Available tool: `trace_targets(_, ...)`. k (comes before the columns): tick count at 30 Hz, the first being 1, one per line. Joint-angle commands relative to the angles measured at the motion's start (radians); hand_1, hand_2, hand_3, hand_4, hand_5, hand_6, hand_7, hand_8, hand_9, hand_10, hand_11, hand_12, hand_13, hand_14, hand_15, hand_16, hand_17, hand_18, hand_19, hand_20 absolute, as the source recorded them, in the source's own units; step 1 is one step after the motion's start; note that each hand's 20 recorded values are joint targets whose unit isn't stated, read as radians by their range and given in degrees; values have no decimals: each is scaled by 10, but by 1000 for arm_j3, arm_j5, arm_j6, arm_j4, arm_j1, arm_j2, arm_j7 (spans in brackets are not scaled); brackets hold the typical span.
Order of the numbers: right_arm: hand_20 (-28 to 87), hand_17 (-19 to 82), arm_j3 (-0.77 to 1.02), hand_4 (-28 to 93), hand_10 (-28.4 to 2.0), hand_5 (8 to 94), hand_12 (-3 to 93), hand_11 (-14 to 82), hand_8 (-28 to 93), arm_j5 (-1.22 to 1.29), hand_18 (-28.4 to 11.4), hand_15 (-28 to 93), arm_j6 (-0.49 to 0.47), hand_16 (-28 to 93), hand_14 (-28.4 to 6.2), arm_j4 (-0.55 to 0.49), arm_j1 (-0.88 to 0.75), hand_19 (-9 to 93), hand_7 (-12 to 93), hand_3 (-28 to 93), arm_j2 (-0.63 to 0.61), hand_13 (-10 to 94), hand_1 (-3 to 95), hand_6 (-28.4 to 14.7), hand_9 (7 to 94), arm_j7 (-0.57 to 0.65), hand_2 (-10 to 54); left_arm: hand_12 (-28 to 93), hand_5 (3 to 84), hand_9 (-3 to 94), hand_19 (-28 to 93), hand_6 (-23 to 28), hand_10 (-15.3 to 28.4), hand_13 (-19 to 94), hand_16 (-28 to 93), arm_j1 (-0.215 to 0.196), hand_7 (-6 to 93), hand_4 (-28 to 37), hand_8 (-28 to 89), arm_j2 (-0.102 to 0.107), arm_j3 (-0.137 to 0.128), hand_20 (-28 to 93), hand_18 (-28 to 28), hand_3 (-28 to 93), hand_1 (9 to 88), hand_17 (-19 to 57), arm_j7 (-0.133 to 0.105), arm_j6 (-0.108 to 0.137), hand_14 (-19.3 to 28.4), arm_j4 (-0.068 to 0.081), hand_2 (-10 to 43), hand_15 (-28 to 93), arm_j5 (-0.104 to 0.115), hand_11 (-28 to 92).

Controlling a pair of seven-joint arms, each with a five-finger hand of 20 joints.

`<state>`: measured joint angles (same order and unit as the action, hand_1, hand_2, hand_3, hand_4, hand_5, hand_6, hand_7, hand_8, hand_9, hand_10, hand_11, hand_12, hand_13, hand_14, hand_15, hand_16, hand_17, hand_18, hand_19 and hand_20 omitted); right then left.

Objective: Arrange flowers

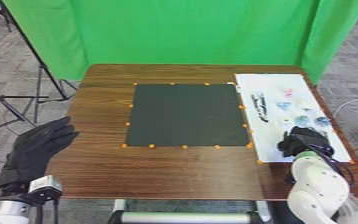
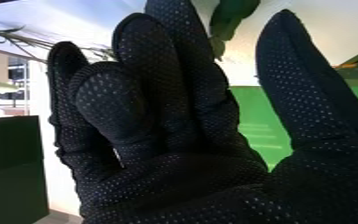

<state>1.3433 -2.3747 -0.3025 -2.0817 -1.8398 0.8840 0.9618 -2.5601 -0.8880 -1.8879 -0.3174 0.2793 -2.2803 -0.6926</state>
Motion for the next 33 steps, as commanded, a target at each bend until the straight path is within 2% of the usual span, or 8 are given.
trace_targets(1, -40, 322, -23, -204, -211, 742, 271, 502, -75, 11, -283, 749, -67, 246, -163, 20, 20, 899, 412, 718, 10, 712, 304, -90, 739, 22, -8, 100, 455, 379, 548, 135, 215, 259, -100, -2, 139, -147, -83, -3, 1, 134, 216, 821, 268, -105, 5, -11, 275, -2, 50, 542, -6, 332)
trace_targets(14, -40, 324, -33, -207, -207, 756, 280, 516, -74, 122, -284, 757, -156, 248, -163, 64, 55, 902, 444, 741, 40, 726, 336, -80, 760, 37, -16, 100, 455, 379, 548, 134, 215, 259, -100, 8, 139, -146, -83, -1, 0, 134, 216, 820, 269, -105, 6, -15, 275, 1, 51, 542, -6, 333)
trace_targets(17, -40, 324, -31, -220, -206, 751, 284, 518, -2, 146, -284, 757, -162, 249, -162, 70, 55, 902, 438, 749, 45, 726, 359, -80, 759, 42, -9, 100, 455, 379, 548, 134, 215, 259, -100, 10, 140, -146, -83, -3, 0, 134, 216, 820, 269, -105, 9, -18, 275, 2, 50, 542, -8, 333)
trace_targets(19, -35, 321, -37, -234, -204, 745, 289, 524, 127, 148, -284, 757, -168, 253, -162, 74, 54, 903, 429, 748, 49, 726, 382, -75, 757, 39, -17, 100, 455, 379, 548, 134, 215, 260, -100, 8, 140, -147, -83, -2, -2, 134, 216, 821, 270, -105, 9, -15, 275, 1, 50, 542, -7, 333)
trace_targets(22, -31, 318, -40, -242, -203, 741, 290, 529, 197, 181, -284, 759, -174, 253, -161, 79, 52, 904, 428, 742, 59, 726, 411, -69, 755, 44, -26, 100, 455, 379, 548, 134, 215, 260, -100, 11, 140, -146, -83, -1, -1, 134, 216, 821, 269, -105, 10, -18, 275, 3, 51, 542, -6, 332)
trace_targets(28, -22, 311, -36, -269, -194, 732, 297, 549, 225, 222, -281, 767, -178, 254, -155, 95, 46, 904, 467, 728, 77, 730, 497, -49, 755, 47, -32, 100, 455, 379, 548, 134, 215, 259, -100, 10, 140, -145, -83, -3, -4, 134, 216, 820, 270, -105, 10, -19, 274, 2, 51, 541, -7, 332)
trace_targets(32, -12, 303, -21, -279, -193, 738, 303, 549, 237, 223, -276, 769, -146, 261, -152, 98, 35, 901, 452, 735, 72, 727, 527, -58, 753, 25, -24, 100, 455, 379, 548, 134, 214, 259, -100, 7, 140, -144, -83, 0, -4, 135, 216, 820, 270, -105, 6, -15, 274, 2, 52, 542, -5, 332)
trace_targets(33, -9, 302, -14, -280, -192, 740, 308, 548, 240, 213, -276, 770, -142, 262, -152, 97, 27, 900, 447, 740, 70, 727, 529, -60, 752, 10, -24, 100, 455, 378, 548, 134, 214, 259, -100, 7, 140, -144, -83, -4, -5, 135, 216, 820, 270, -105, 12, -17, 274, 1, 52, 541, -7, 333)
